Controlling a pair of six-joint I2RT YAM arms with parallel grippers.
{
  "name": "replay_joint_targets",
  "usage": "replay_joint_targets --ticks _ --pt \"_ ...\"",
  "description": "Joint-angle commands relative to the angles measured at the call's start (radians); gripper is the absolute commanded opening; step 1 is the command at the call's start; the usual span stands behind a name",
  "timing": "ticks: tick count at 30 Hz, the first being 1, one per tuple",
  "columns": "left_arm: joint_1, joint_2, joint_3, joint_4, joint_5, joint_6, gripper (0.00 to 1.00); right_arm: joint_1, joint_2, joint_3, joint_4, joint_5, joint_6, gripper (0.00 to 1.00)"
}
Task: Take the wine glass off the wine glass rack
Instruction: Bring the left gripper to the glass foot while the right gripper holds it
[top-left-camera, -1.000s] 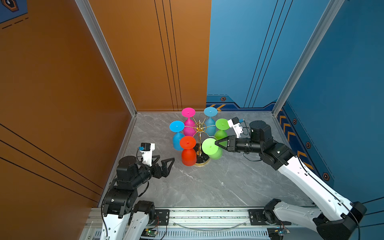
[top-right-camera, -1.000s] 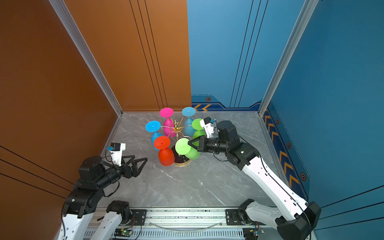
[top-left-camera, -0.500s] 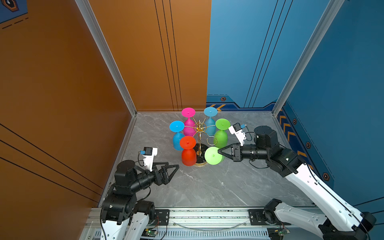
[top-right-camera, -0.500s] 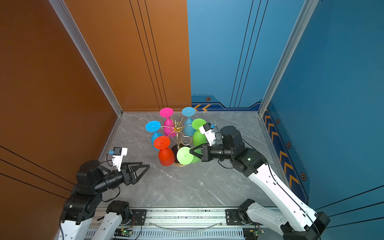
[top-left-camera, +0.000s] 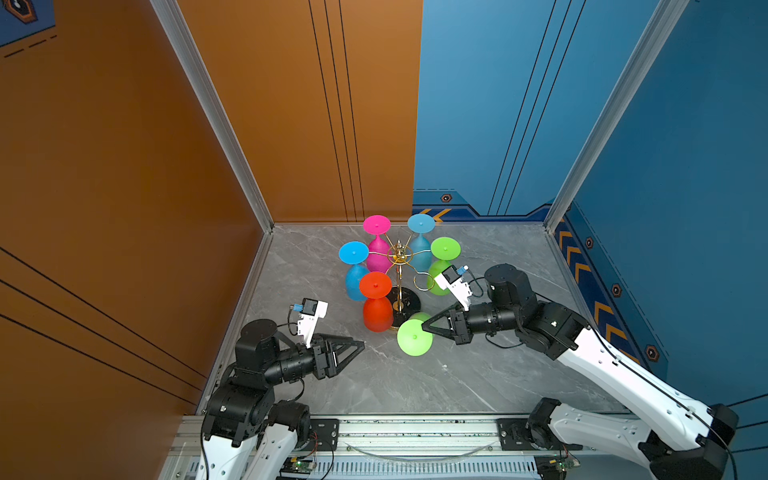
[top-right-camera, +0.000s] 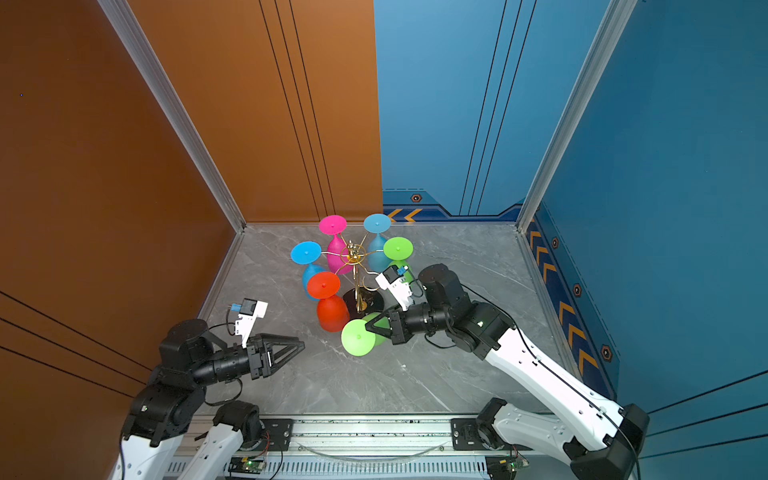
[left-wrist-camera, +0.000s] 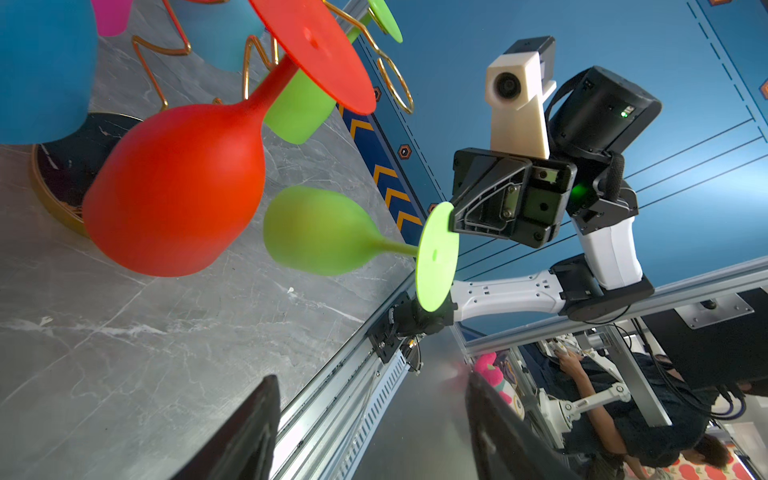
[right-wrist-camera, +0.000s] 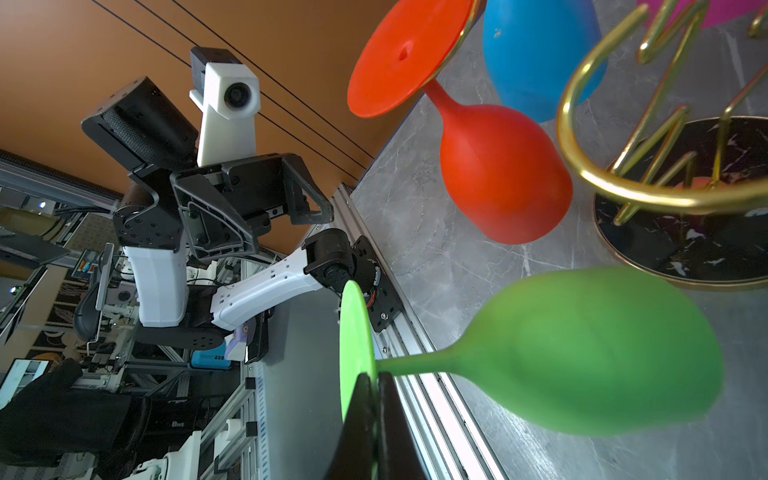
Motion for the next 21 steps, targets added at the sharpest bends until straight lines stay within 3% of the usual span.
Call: replay_joint_targets --ticks 1,12,21 --pt "-0.055 0.017 -0.008 0.064 -0.008 -0.025 0.69 0.016 0.008 -0.010 0.078 -0.019 -0.014 0.00" --pt "-0.390 0.139 -0.047 0.270 -0.248 -0.061 0.55 0.043 0.026 -0.017 0.130 -0.025 0.000 0.00" --pt "-0.525 0.252 -0.035 0.392 -0.326 -0.057 0.36 0.046 0.029 -0.040 0.163 -0.044 0.018 0.00"
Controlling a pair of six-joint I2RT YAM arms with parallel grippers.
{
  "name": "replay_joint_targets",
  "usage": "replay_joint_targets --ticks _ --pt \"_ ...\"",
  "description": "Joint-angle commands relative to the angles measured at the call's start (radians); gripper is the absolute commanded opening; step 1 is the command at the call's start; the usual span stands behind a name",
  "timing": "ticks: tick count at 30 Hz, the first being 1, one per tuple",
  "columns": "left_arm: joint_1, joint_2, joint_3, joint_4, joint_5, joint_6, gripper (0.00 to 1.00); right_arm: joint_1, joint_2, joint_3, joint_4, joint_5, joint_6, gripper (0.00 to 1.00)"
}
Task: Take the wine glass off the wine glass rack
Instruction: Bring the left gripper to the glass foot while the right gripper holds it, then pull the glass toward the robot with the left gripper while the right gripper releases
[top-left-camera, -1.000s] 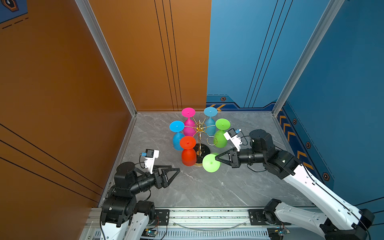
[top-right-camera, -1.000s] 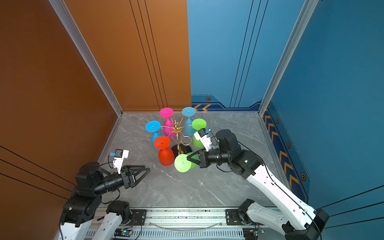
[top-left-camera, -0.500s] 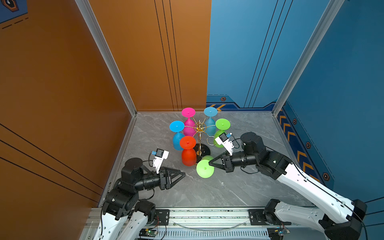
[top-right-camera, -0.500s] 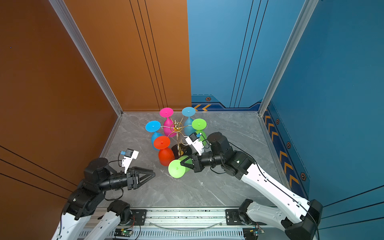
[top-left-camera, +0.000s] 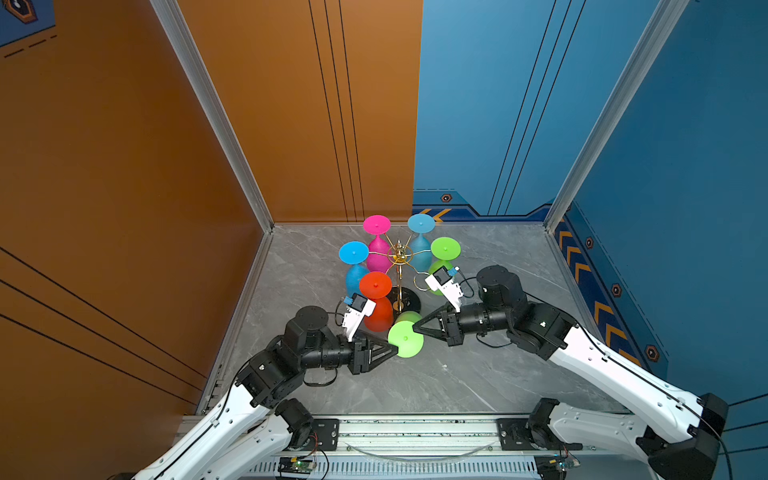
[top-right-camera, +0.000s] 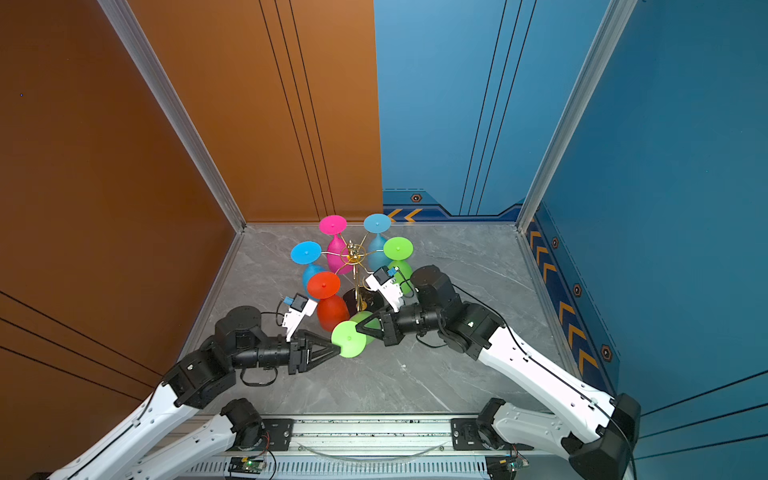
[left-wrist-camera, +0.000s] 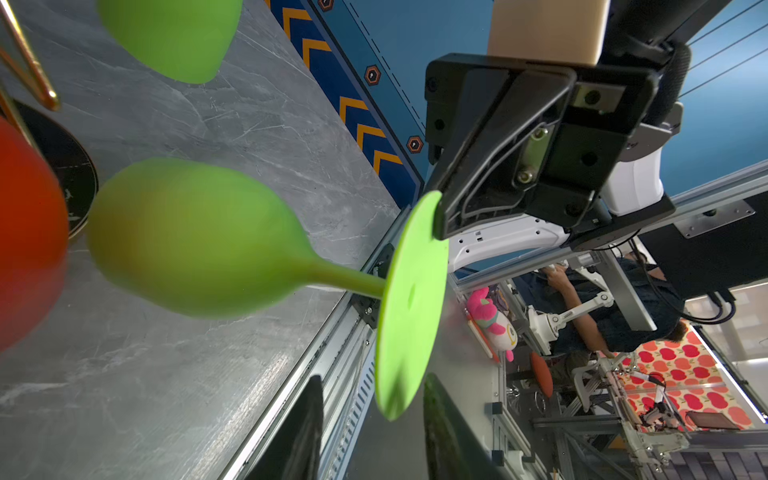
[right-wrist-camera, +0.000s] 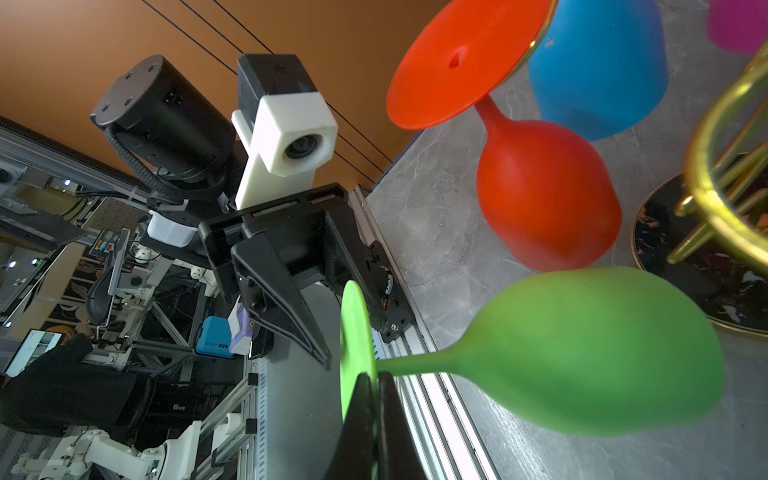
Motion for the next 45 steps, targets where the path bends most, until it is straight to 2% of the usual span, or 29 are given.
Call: replay_joint_targets --ticks 1,15,20,23,26,28,35,40,45 --pt "-0.024 0.020 0.007 0.075 -0.048 0.008 0.34 0.006 0.001 -0.016 0.048 -0.025 0.015 0.00" --pt "-0.043 0.021 -0.013 0.112 -0.022 -0.006 0.07 0.004 -0.030 -0.045 0.054 -0.004 0.020 0.00" --pt "-0.053 0.022 -0.011 0.119 -0.010 -0.005 0.02 0.002 -0.040 -0.050 0.051 -0.003 0.026 0.00" --pt "-0.061 0.025 -0.010 0.130 0.000 -0.006 0.00 -0.002 -0.054 -0.050 0.027 -0.002 0.024 0.03" --pt "-0.072 0.033 -0.013 0.137 0.007 -0.006 0.00 -0.012 -0.079 -0.048 -0.004 0.003 0.018 0.11" --pt "-0.082 0.042 -0.014 0.144 0.011 -0.006 0.00 -0.023 -0.100 -0.047 -0.030 0.005 0.011 0.23" --pt "-0.138 0.102 0.001 0.153 0.025 0.036 0.00 -0.096 -0.168 -0.048 -0.126 0.038 0.008 0.52" --pt "-0.243 0.125 0.013 0.151 -0.050 0.168 0.00 -0.212 -0.178 -0.050 -0.187 0.040 0.049 0.60" --pt "-0.355 0.140 0.045 0.068 -0.231 0.339 0.00 -0.283 -0.182 -0.051 -0.255 0.044 0.051 0.66"
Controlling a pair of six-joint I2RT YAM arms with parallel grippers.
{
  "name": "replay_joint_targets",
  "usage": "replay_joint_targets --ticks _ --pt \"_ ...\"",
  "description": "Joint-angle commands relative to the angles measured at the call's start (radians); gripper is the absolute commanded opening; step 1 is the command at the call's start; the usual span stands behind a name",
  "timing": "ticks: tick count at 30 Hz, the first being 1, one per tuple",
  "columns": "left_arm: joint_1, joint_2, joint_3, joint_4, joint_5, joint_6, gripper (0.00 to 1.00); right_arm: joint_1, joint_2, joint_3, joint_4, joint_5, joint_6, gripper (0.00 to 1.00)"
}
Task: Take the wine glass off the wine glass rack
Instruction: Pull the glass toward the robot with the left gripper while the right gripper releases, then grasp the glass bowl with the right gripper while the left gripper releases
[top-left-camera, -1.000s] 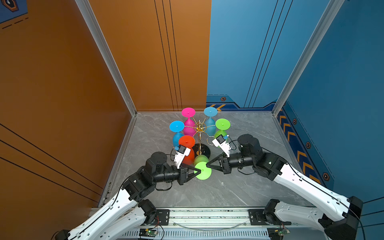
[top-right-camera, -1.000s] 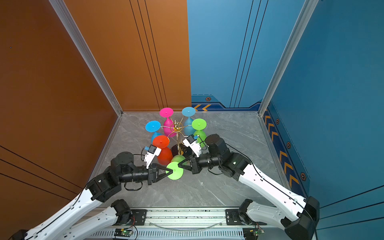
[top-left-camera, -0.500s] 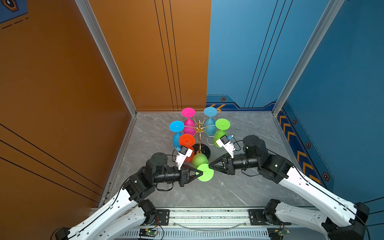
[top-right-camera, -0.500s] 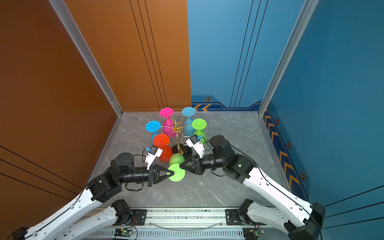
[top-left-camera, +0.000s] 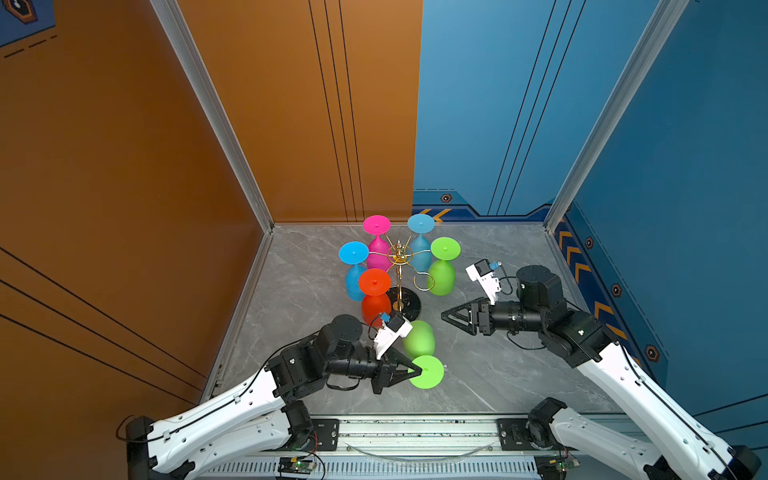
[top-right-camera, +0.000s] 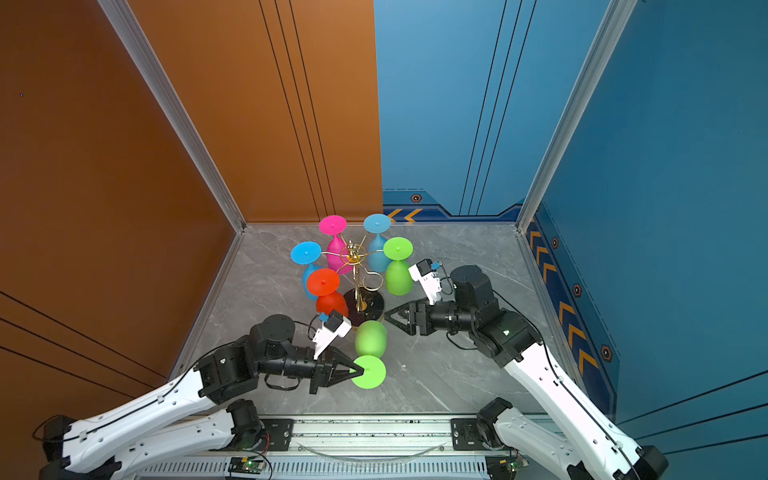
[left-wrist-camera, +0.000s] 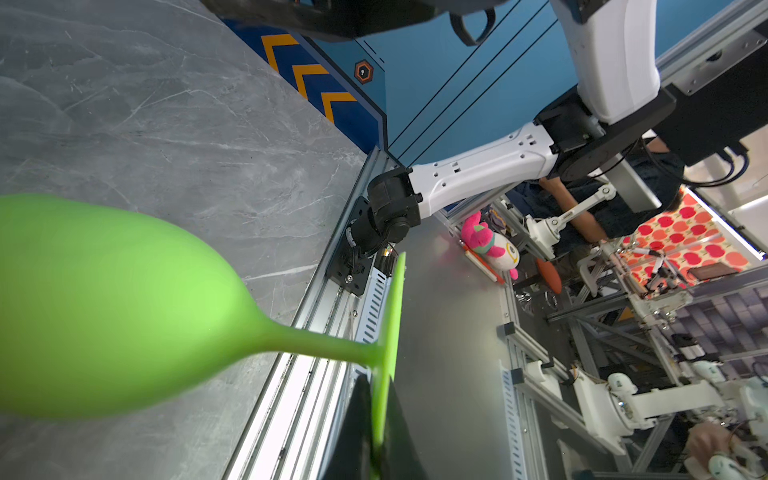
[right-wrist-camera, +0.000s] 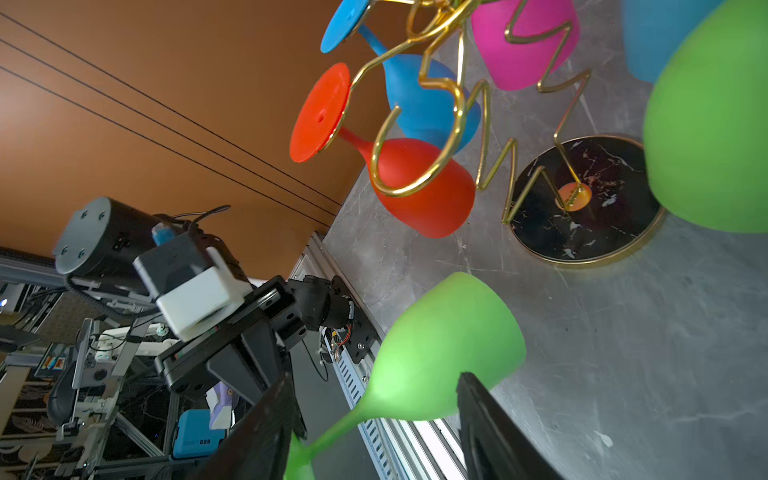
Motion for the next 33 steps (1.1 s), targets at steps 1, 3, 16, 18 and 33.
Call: replay_joint_targets --ticks 1,3,16,18,33 --pt "-0.067 0.011 0.054 -0.071 -0.183 0.184 0.00 -0.037 -0.008 -0.006 -0.088 0.015 0.011 0.66" --pt "-0.116 0.021 0.073 -0.109 -0.275 0.250 0.00 -0.059 0.007 -0.006 -0.117 0.016 0.010 0.67" --pt "-0.454 0.183 0.133 -0.200 -0.904 0.684 0.00 -0.097 0.124 0.078 -0.203 0.033 0.012 0.70" --pt "-0.482 0.194 0.133 -0.199 -0.959 0.732 0.00 -0.102 0.133 0.090 -0.205 0.032 0.016 0.70" --pt "-0.625 0.292 0.089 -0.198 -1.306 0.971 0.00 -0.129 0.211 0.213 -0.246 0.002 0.008 0.63"
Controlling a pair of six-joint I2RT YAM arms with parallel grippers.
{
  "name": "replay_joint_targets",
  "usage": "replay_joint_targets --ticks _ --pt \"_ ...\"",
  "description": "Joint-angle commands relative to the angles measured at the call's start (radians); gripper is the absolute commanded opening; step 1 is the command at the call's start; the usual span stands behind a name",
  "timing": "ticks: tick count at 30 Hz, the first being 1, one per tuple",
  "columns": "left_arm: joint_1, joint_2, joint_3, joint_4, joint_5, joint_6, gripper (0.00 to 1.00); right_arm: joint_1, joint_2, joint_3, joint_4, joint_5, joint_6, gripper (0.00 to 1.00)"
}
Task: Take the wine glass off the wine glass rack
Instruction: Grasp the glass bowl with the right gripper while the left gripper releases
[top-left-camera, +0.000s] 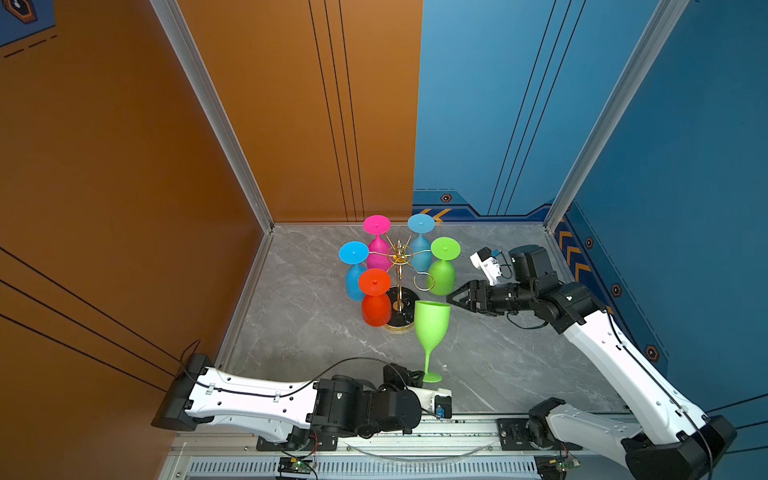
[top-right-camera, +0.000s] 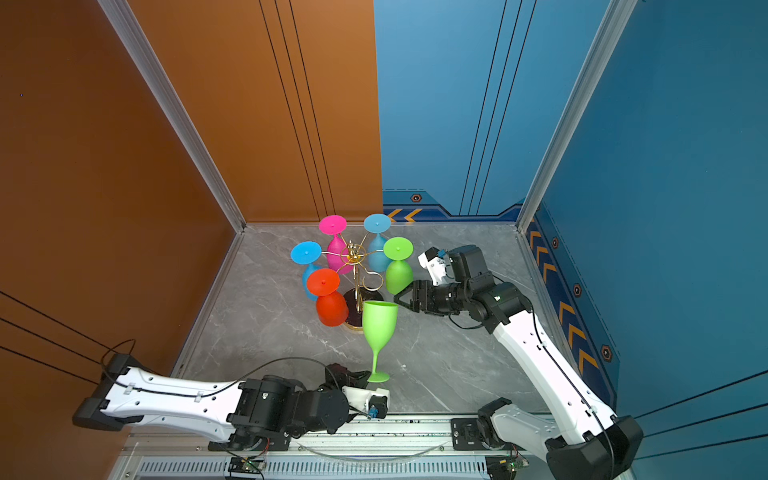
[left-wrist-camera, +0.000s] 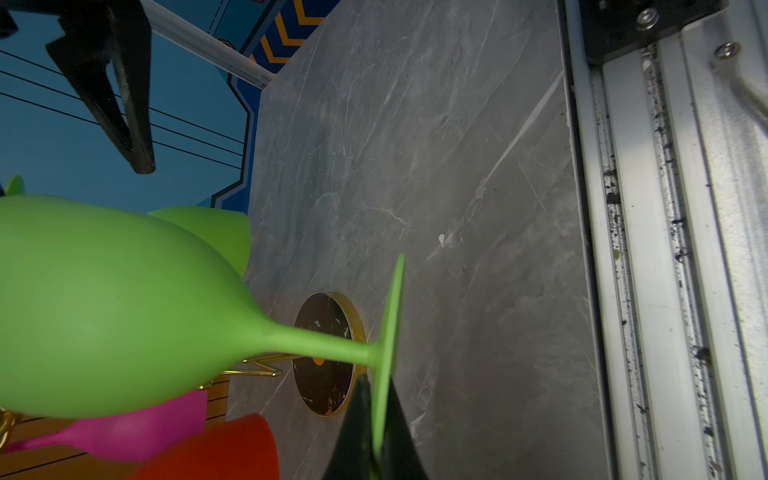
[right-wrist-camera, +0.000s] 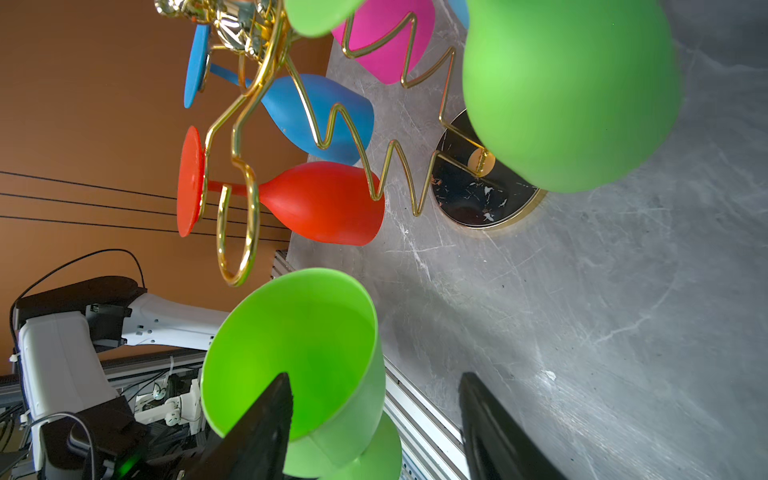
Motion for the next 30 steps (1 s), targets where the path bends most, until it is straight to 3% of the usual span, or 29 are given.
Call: replay_joint_targets --ticks 1,18,30 --pt "-0.025 0.012 -0.010 -0.014 -0.110 0.059 0.00 -0.004 0.013 0.042 -0.037 -0.016 -0.004 0.62" --pt "-0.043 0.076 -0.040 0.001 -0.275 0.249 0.00 0.041 0.041 0.059 -0.129 -0.036 -0.077 0.34" --pt "-0.043 0.077 -0.072 0.021 -0.337 0.333 0.00 0.075 0.073 0.086 -0.216 0.027 -0.140 0.13"
